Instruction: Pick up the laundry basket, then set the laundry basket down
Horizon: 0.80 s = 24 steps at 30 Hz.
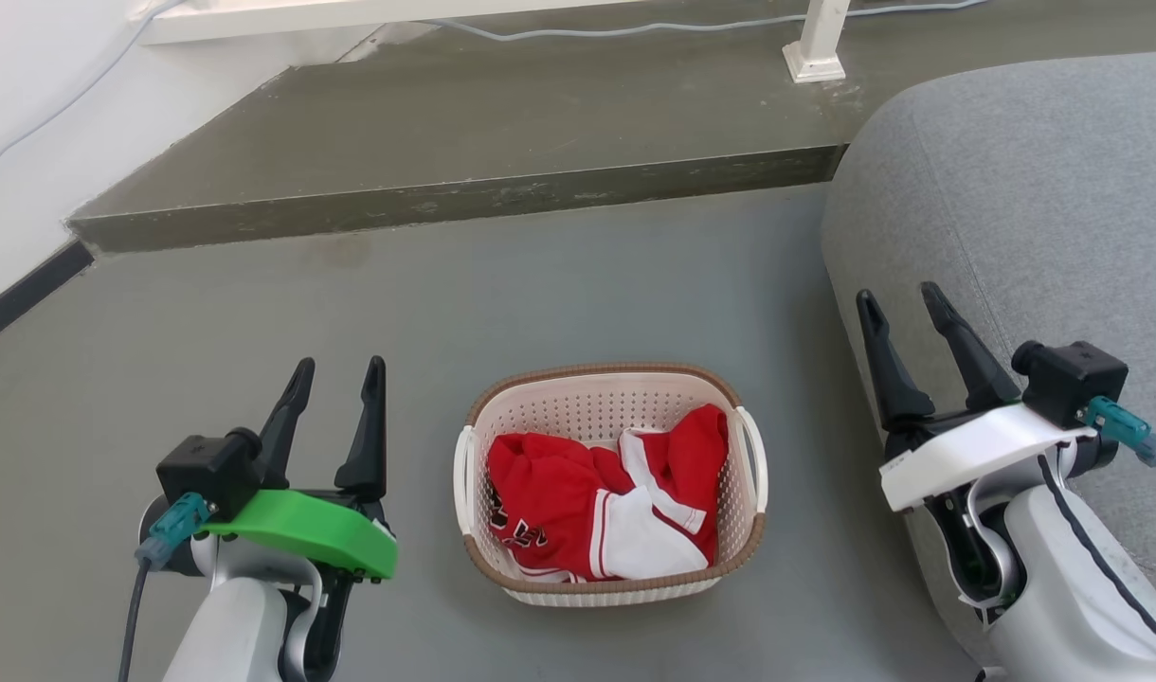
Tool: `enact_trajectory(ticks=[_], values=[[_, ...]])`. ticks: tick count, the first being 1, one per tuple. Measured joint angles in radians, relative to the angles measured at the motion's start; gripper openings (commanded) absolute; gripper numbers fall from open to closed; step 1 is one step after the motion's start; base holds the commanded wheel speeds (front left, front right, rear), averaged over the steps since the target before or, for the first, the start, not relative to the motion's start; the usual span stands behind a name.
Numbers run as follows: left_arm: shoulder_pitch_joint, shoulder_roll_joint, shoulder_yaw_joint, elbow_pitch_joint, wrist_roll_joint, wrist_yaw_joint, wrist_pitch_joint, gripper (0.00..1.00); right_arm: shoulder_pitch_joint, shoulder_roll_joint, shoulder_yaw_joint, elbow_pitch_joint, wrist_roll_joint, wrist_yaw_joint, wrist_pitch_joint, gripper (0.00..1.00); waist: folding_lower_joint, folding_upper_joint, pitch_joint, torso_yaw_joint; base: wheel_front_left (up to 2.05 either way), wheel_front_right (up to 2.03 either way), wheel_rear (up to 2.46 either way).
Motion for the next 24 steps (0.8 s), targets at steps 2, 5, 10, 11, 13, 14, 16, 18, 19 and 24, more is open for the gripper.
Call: enact_trajectory(ticks=[2, 5, 10, 11, 13, 14, 16, 18, 19, 24], values=[[0.000, -0.002, 0.002, -0.002, 0.003, -0.005, 0.000, 1.00, 0.006, 0.002, -0.002, -0.001, -0.004, 0.002, 0.000, 1.00, 0.0000, 0.0000, 0.000, 0.000, 0.00, 0.00, 0.00], [0.002, -0.003, 0.001, -0.002, 0.003, -0.006, 0.000, 0.00, 0.012, 0.004, -0.006, -0.001, -0.008, 0.004, 0.000, 0.00, 0.0000, 0.0000, 0.000, 0.000, 0.00, 0.00, 0.00], [0.031, -0.013, -0.011, 0.046, 0.002, -0.006, 0.002, 0.00, 0.052, 0.026, 0.002, 0.041, -0.006, 0.005, 0.001, 0.00, 0.0000, 0.0000, 0.000, 0.000, 0.00, 0.00, 0.00], [0.036, -0.013, -0.010, 0.047, -0.002, -0.006, 0.002, 0.00, 0.060, 0.028, 0.002, 0.044, -0.004, 0.005, 0.002, 0.00, 0.0000, 0.0000, 0.000, 0.000, 0.00, 0.00, 0.00], [0.038, -0.013, -0.008, 0.047, -0.014, -0.006, 0.003, 0.00, 0.062, 0.028, 0.000, 0.044, 0.006, 0.006, 0.002, 0.00, 0.0000, 0.0000, -0.001, 0.001, 0.00, 0.00, 0.00], [0.038, -0.013, -0.007, 0.047, -0.018, -0.006, 0.004, 0.00, 0.062, 0.028, -0.003, 0.044, 0.013, 0.006, 0.004, 0.00, 0.0000, 0.0000, -0.001, 0.001, 0.00, 0.00, 0.00], [0.038, -0.013, -0.003, 0.046, -0.033, -0.006, 0.012, 0.00, 0.062, 0.029, -0.008, 0.044, 0.026, 0.006, 0.008, 0.00, 0.0000, 0.0000, -0.003, 0.002, 0.00, 0.00, 0.00], [0.038, -0.013, 0.003, 0.046, -0.052, -0.006, 0.012, 0.00, 0.062, 0.030, -0.014, 0.044, 0.051, 0.006, 0.012, 0.00, 0.0000, 0.0000, -0.005, 0.003, 0.00, 0.00, 0.00], [0.038, -0.013, 0.007, 0.046, -0.065, -0.006, 0.018, 0.00, 0.062, 0.032, -0.018, 0.043, 0.062, 0.007, 0.016, 0.00, 0.0000, 0.0000, -0.006, 0.003, 0.00, 0.00, 0.00], [0.040, -0.013, 0.020, 0.046, -0.132, -0.006, 0.034, 0.00, 0.062, 0.036, -0.035, 0.043, 0.129, 0.007, 0.033, 0.00, 0.0000, 0.0000, -0.012, 0.006, 0.00, 0.00, 0.00]])
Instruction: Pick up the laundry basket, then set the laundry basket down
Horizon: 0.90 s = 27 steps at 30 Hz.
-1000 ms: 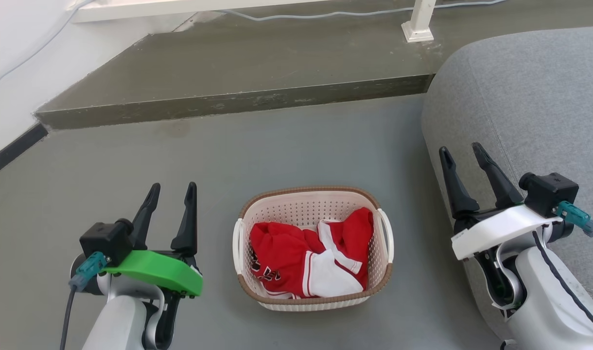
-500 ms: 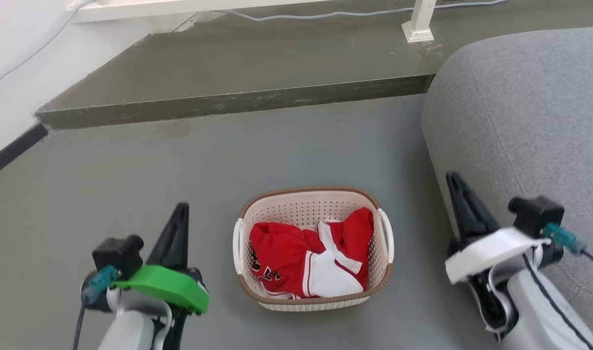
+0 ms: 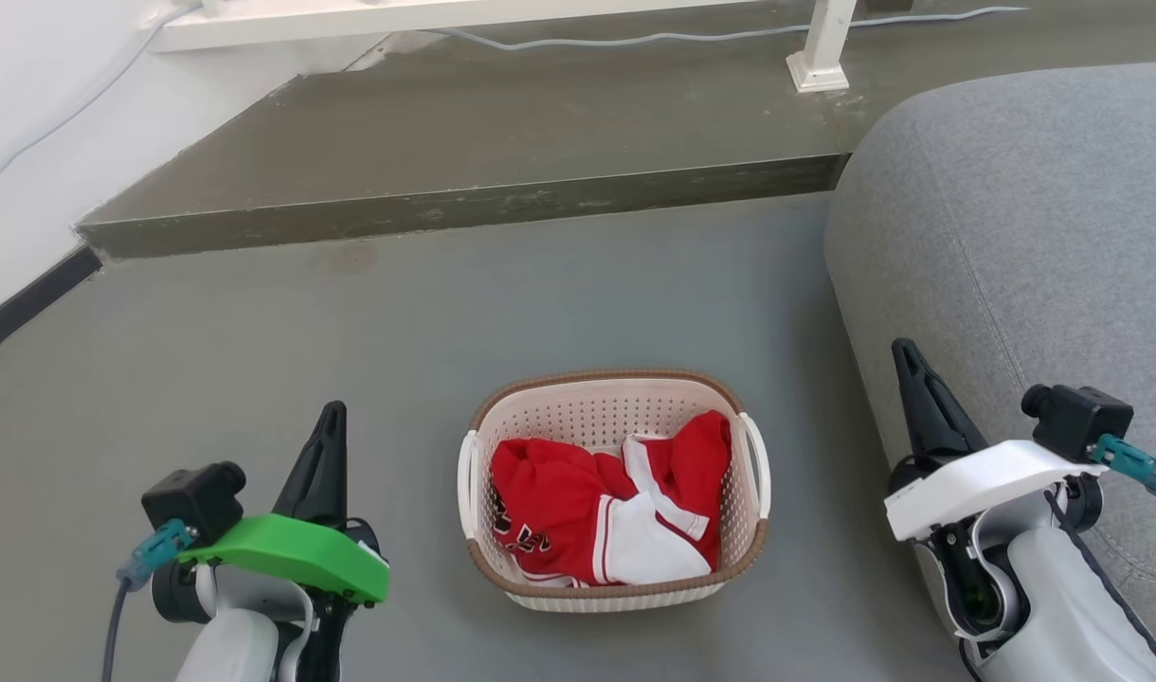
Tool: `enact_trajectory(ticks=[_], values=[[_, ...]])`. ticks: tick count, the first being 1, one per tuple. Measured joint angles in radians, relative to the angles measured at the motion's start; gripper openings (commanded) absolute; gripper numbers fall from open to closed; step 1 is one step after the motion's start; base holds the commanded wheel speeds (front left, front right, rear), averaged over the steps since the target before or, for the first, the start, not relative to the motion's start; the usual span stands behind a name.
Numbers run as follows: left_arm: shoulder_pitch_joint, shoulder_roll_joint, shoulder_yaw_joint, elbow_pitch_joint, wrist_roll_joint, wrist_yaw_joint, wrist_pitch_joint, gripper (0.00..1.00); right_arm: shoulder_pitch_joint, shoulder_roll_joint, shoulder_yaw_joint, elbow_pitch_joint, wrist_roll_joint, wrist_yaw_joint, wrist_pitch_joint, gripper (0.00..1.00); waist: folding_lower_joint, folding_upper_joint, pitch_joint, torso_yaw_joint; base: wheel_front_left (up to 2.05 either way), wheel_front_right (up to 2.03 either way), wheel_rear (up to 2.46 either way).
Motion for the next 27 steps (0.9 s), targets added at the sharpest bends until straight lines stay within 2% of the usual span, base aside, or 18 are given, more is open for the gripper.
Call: enact_trajectory(ticks=[27], values=[[0.012, -0.002, 0.077, -0.006, -0.274, -0.002, 0.090, 0.00, 0.012, 0.027, -0.094, -0.009, 0.284, 0.010, 0.085, 0.00, 0.0000, 0.0000, -0.021, 0.011, 0.00, 0.00, 0.00]])
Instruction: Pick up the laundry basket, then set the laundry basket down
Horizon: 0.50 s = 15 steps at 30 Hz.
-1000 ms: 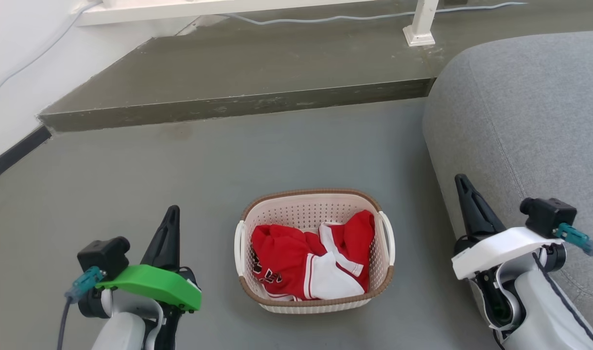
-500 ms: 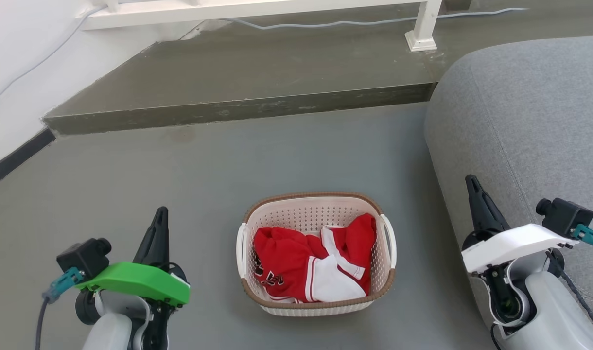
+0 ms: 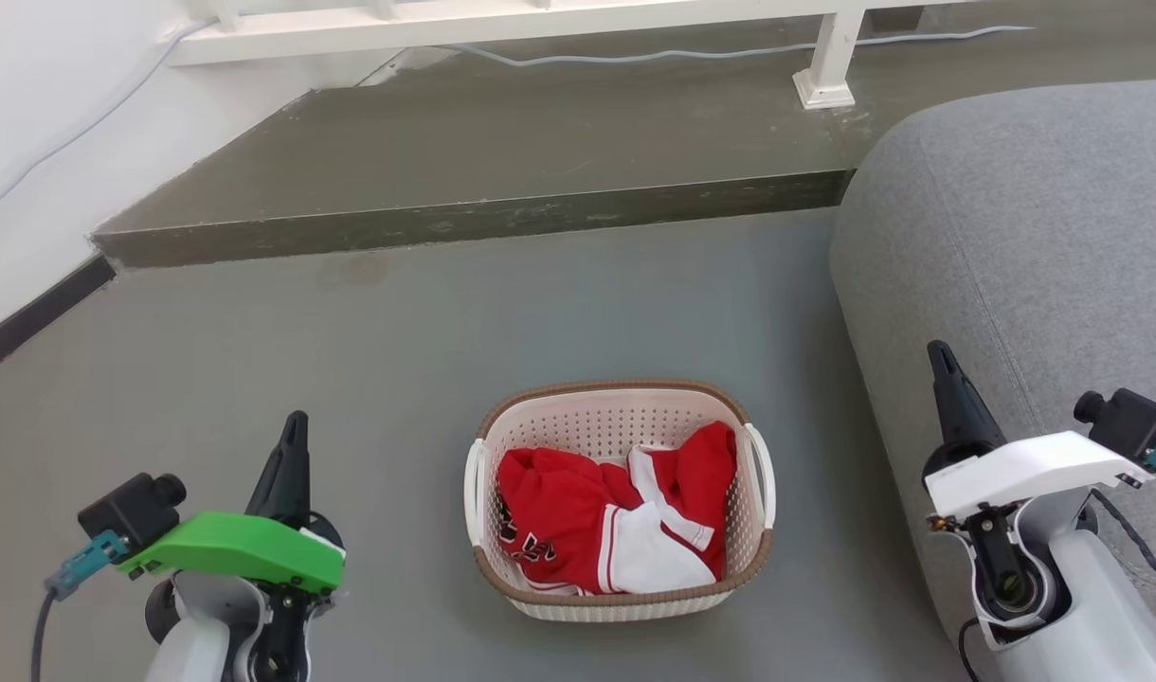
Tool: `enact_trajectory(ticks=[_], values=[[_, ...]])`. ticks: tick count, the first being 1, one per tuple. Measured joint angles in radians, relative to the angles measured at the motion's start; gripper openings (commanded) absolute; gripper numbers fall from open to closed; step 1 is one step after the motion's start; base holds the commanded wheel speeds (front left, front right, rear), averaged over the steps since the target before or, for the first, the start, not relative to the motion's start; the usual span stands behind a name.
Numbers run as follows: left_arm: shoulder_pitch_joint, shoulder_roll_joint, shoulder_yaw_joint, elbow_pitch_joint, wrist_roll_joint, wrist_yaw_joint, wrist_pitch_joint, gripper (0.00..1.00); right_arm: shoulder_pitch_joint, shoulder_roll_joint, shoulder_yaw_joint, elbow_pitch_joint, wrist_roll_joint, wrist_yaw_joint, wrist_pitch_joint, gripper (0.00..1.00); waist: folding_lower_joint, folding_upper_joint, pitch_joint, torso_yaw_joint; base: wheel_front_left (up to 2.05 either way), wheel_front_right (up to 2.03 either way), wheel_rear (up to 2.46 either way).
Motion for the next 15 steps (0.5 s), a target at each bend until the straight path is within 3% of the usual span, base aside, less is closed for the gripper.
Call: enact_trajectory(ticks=[15], values=[[0.006, 0.000, 0.048, -0.004, -0.159, -0.007, 0.050, 0.00, 0.006, 0.015, -0.055, -0.001, 0.164, 0.008, 0.051, 0.00, 0.0000, 0.0000, -0.013, 0.006, 0.00, 0.00, 0.00]])
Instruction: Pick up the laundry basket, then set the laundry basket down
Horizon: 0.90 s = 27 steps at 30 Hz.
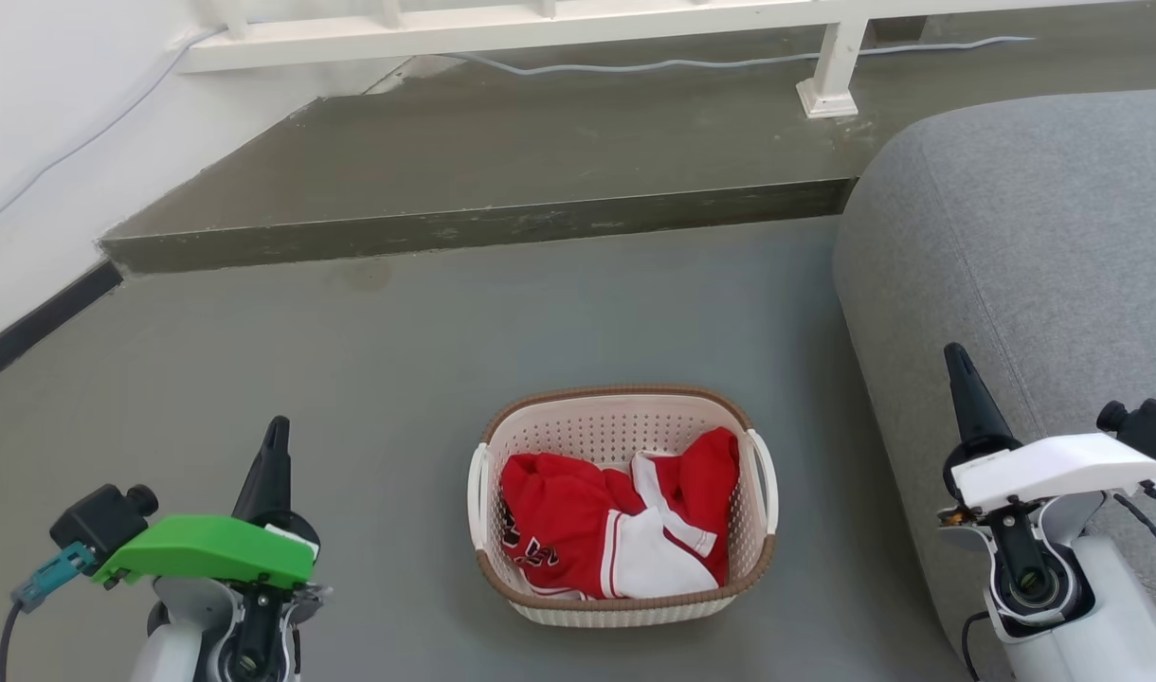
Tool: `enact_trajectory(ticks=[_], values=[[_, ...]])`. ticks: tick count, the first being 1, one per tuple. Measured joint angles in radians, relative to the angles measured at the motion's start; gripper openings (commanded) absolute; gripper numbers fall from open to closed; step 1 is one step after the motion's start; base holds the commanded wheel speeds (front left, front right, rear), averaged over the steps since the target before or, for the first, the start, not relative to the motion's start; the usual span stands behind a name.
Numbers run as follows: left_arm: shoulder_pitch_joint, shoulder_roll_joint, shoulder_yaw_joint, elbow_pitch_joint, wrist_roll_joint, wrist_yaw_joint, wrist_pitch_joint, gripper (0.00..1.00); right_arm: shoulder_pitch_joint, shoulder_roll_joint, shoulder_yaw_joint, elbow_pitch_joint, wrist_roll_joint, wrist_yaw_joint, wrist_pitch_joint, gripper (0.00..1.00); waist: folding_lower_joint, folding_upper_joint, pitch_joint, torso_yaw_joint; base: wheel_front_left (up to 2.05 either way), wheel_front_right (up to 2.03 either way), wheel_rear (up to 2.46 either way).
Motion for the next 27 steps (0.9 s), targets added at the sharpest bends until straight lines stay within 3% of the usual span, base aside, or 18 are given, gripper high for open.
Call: enact_trajectory(ticks=[27], values=[[0.015, 0.000, 0.072, -0.012, -0.263, -0.003, 0.076, 0.00, 0.015, 0.023, -0.089, -0.005, 0.272, 0.009, 0.081, 0.00, 0.0000, 0.0000, -0.021, 0.010, 0.00, 0.00, 0.00]])
